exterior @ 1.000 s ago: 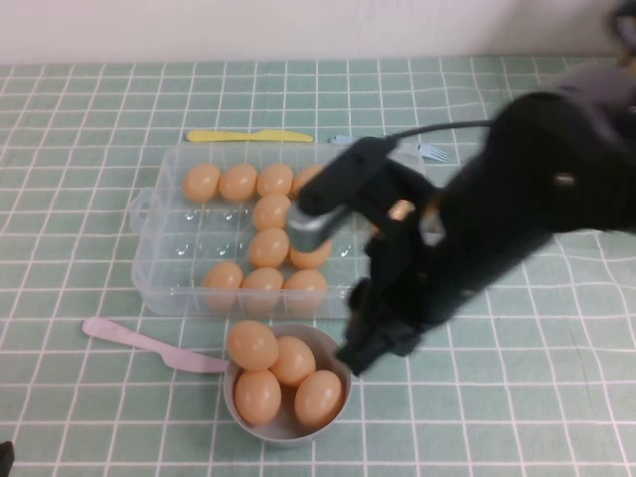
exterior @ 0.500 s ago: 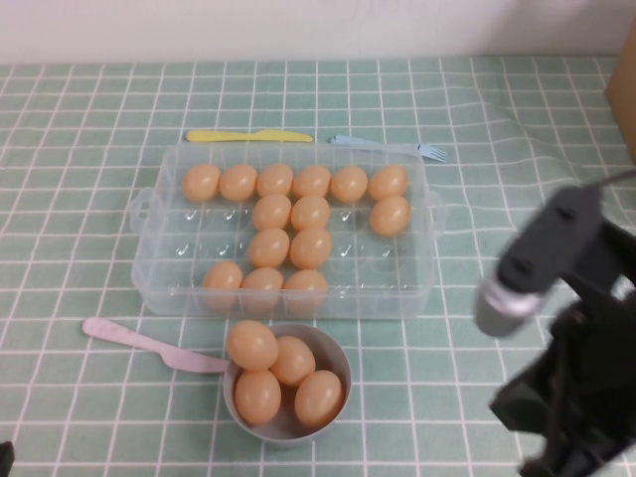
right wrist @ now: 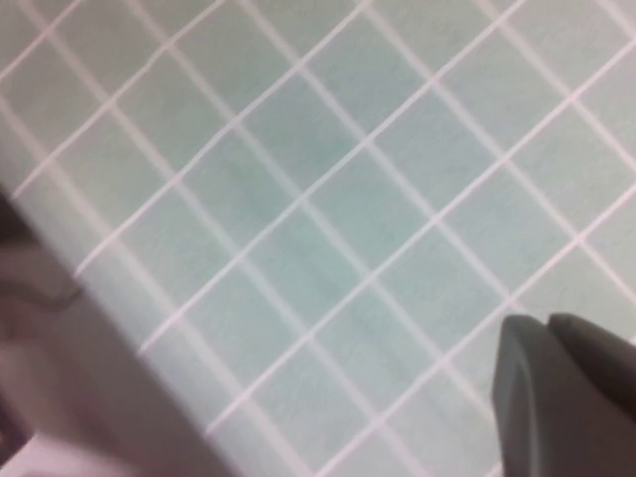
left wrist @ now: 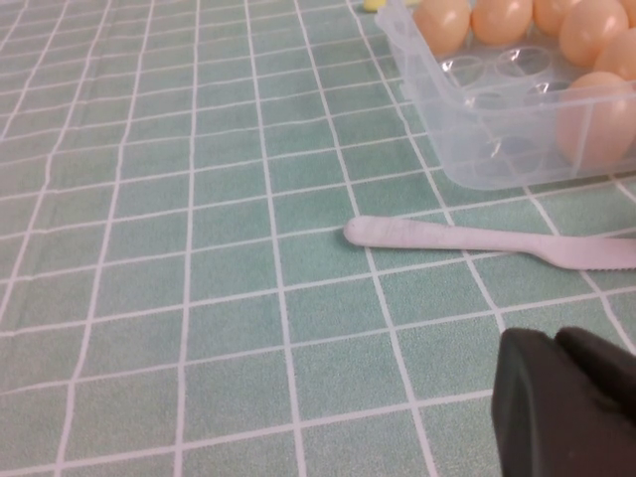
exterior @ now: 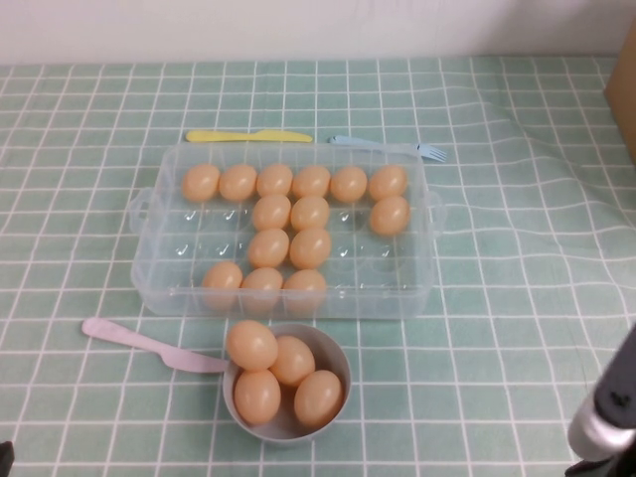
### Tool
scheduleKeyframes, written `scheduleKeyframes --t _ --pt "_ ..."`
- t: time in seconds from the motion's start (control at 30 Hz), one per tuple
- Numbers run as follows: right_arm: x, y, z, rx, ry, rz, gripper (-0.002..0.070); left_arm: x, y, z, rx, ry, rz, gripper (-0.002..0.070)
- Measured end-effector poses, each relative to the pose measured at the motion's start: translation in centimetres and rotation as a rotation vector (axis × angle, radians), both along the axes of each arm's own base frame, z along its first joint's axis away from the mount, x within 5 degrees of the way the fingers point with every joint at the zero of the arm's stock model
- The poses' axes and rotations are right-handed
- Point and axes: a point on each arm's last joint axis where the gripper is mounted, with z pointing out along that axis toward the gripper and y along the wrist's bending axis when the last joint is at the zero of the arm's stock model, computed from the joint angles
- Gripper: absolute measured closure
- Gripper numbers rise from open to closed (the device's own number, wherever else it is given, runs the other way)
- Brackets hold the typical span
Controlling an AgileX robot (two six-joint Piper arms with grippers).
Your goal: Take an egg out of the egg box
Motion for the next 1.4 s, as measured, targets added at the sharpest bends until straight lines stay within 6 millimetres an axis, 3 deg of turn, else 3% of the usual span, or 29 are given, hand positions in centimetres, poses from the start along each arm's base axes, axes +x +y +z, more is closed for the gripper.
scheduleKeyframes --t 0.1,0.23,0.37,0.5,0.73,1.03,1.4 --pt "-0.1 -1.7 -2.5 0.075 -0.096 -0.078 0.0692 0.0 0.0 0.0 0.0 0.0 0.0 0.0679" --pt "-0.4 -5.4 -5.3 0.21 -0.28 -0.3 0.0692 0.0 0.0 0.0 0.0 0.0 0.0 0.0679" --pt "-1.8 -8.6 -8.0 0.332 -0.539 -0.524 0.0692 0.0 0.0 0.0 0.0 0.0 0.0 0.0679" --pt "-3.2 -10.5 -9.7 0.387 -0.744 -0.679 0.0693 0.0 0.0 0.0 0.0 0.0 0.0 0.0679" --pt "-4.4 -11.4 -11.2 0.401 -0.896 -0.772 0.0693 0.0 0.0 0.0 0.0 0.0 0.0 0.068" --pt "-4.8 -11.3 -12.9 0.319 -0.73 -0.776 0.0693 0.0 0.0 0.0 0.0 0.0 0.0 0.0679" --pt "-4.9 -11.2 -12.9 0.322 -0.719 -0.777 0.0694 0.0 0.0 0.0 0.0 0.0 0.0 0.068"
